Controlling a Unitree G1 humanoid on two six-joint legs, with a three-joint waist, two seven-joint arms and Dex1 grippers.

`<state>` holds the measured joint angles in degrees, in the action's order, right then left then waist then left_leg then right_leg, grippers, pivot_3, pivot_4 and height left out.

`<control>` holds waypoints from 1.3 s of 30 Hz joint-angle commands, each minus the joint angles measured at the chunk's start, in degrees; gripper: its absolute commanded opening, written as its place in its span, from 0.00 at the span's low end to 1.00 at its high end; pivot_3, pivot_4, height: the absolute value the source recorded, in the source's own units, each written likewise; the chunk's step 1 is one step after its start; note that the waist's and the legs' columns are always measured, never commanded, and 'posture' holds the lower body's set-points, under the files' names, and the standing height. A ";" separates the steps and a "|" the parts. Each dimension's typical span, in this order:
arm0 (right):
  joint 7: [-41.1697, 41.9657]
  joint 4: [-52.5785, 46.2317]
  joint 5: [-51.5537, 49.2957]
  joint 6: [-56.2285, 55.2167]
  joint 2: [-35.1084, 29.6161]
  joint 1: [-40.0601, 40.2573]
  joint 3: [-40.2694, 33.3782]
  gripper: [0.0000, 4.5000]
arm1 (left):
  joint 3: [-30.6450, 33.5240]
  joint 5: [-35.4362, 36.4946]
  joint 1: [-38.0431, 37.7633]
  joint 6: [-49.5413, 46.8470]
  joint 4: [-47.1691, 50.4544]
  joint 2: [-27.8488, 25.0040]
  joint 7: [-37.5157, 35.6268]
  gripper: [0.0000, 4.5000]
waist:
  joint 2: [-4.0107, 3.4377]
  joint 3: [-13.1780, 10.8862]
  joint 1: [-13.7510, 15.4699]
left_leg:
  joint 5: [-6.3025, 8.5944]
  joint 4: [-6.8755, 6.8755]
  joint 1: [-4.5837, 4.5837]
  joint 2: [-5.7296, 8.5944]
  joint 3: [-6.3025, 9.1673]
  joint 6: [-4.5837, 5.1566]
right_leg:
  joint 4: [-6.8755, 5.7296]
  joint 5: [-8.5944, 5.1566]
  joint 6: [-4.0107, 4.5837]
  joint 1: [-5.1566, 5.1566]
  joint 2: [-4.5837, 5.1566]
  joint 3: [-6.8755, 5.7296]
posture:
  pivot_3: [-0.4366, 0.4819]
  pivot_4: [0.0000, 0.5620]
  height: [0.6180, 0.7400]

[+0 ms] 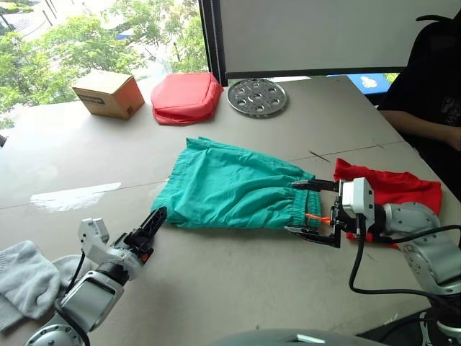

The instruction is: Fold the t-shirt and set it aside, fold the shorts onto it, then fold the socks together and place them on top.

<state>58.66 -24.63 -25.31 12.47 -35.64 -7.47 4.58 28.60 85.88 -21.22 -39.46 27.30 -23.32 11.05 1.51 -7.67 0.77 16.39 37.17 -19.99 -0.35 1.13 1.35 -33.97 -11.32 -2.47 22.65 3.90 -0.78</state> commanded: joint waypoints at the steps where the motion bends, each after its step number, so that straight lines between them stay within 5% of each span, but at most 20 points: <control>1: -0.47 -0.75 -0.11 -0.56 0.35 -1.15 0.03 1.00 | -1.19 -4.61 2.98 1.58 -3.27 0.71 4.36 0.99 | 0.00 0.00 0.14 | 0.00 0.02 0.00 0.00 0.00 0.00 | -0.01 0.00 0.00 -0.01 0.00 0.00 | 0.48 0.27 1.00; 14: -2.62 -3.62 -0.26 1.66 -0.98 -0.76 -1.61 1.00 | -10.64 -11.65 19.39 -2.02 -11.65 5.78 7.03 0.99 | -0.34 0.19 1.98 | -0.02 0.06 -0.01 0.26 0.21 0.00 | 0.01 0.12 0.19 -0.20 0.14 -0.10 | 0.48 0.27 1.00; 24: -4.54 -6.37 -0.91 3.37 -2.21 1.54 -3.10 1.00 | -13.21 -17.90 19.02 -4.37 -9.50 6.75 0.95 0.02 | -0.41 0.19 2.61 | 0.00 0.16 -0.22 0.45 0.51 0.00 | 0.18 -0.02 -0.05 -0.26 0.19 -0.12 | 0.48 0.27 1.00; 30: -5.07 -6.33 -0.80 3.53 -2.13 1.26 -2.89 1.00 | -6.41 -18.69 23.12 1.14 -12.04 8.81 0.83 0.01 | -0.26 0.15 2.62 | -0.01 0.25 -0.66 0.57 0.75 0.01 | 0.17 0.12 0.18 0.02 0.22 -0.26 | 0.48 0.27 1.00; 39: -5.00 -4.74 -0.31 2.89 -2.01 0.06 -2.63 1.00 | 5.03 -26.37 31.14 9.61 -23.55 1.00 -2.36 0.01 | 0.19 0.03 0.64 | -0.03 0.17 -0.68 0.60 0.83 -0.01 | 0.23 0.12 0.17 0.03 0.11 -0.45 | 0.48 0.27 1.00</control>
<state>53.74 -28.59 -25.18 16.07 -37.26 -6.70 3.44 31.23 60.74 9.25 -31.62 3.87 -20.92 9.87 1.70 -7.64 1.41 16.36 37.32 -20.67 0.24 1.97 1.34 -33.72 -11.21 -2.30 22.69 4.01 -1.23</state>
